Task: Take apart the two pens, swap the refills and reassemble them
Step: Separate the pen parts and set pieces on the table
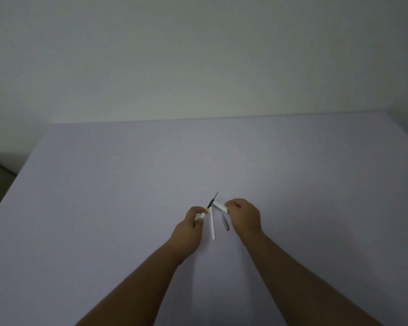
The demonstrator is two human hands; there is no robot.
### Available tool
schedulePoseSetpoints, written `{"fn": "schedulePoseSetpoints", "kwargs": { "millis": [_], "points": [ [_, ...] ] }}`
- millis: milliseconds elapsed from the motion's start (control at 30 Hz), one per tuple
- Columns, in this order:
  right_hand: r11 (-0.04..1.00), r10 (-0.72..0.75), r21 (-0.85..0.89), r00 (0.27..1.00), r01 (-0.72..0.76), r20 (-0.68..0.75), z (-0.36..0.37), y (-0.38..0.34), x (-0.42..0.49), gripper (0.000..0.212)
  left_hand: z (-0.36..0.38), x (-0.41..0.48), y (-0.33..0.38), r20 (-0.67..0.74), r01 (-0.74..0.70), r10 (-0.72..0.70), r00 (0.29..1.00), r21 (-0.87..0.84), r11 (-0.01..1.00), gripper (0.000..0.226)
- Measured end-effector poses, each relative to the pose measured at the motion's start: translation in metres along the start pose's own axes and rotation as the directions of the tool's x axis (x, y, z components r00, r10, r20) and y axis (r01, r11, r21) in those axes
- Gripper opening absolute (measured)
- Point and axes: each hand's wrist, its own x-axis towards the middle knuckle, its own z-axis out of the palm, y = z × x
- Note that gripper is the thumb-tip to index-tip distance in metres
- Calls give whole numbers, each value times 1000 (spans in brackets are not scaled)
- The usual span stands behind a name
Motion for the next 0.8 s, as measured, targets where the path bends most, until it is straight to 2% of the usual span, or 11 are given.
{"fn": "schedulePoseSetpoints", "kwargs": {
  "millis": [67, 133, 233, 333, 433, 467, 500, 567, 633, 700, 800],
  "points": [
    [971, 74, 213, 985, -107, 158, -3, -13, 0, 19, 2, 0, 4, 2, -10, 10, 1000, 10, 1000, 22],
    [969, 53, 221, 970, -107, 236, -4, -21, 0, 10, 3, 0, 8, 11, -28, 27, 1000, 16, 999, 22],
    [957, 58, 264, 969, -123, 242, -6, -23, 2, 9, 4, 0, 13, 23, -44, 44, 999, 6, 999, 22],
    [906, 77, 382, 958, -182, 275, -11, -24, 11, 14, 4, 1, 14, 31, -52, 52, 998, 18, 998, 23],
    [795, 165, 559, 970, -237, 176, -18, -28, 24, 22, 4, 2, 10, 32, -41, 41, 999, 2, 999, 24],
    [802, 189, 554, 975, -224, 121, -21, -25, 29, 24, 4, 2, 7, 27, -28, 28, 999, -12, 1000, 24],
    [857, 180, 479, 982, -189, 64, -24, -21, 33, 25, 4, 3, 5, 22, -11, 12, 1000, -25, 1000, 24],
    [987, 91, 134, 996, -92, 16, -28, -7, 35, 25, 4, 5, -1, 11, 27, -27, 1000, -39, 999, 25],
    [976, 36, -216, 998, -25, 51, -26, 7, 32, 21, 4, 8, -5, 7, 61, -61, 998, -67, 996, 26],
    [942, 0, -335, 996, 29, 87, -22, 16, 30, 17, 3, 10, -6, 8, 77, -77, 997, -88, 993, 25],
    [921, -31, -384, 996, 59, 81, -16, 18, 27, 13, 3, 12, -7, -3, 66, -66, 998, -78, 995, 23]
  ]
}}
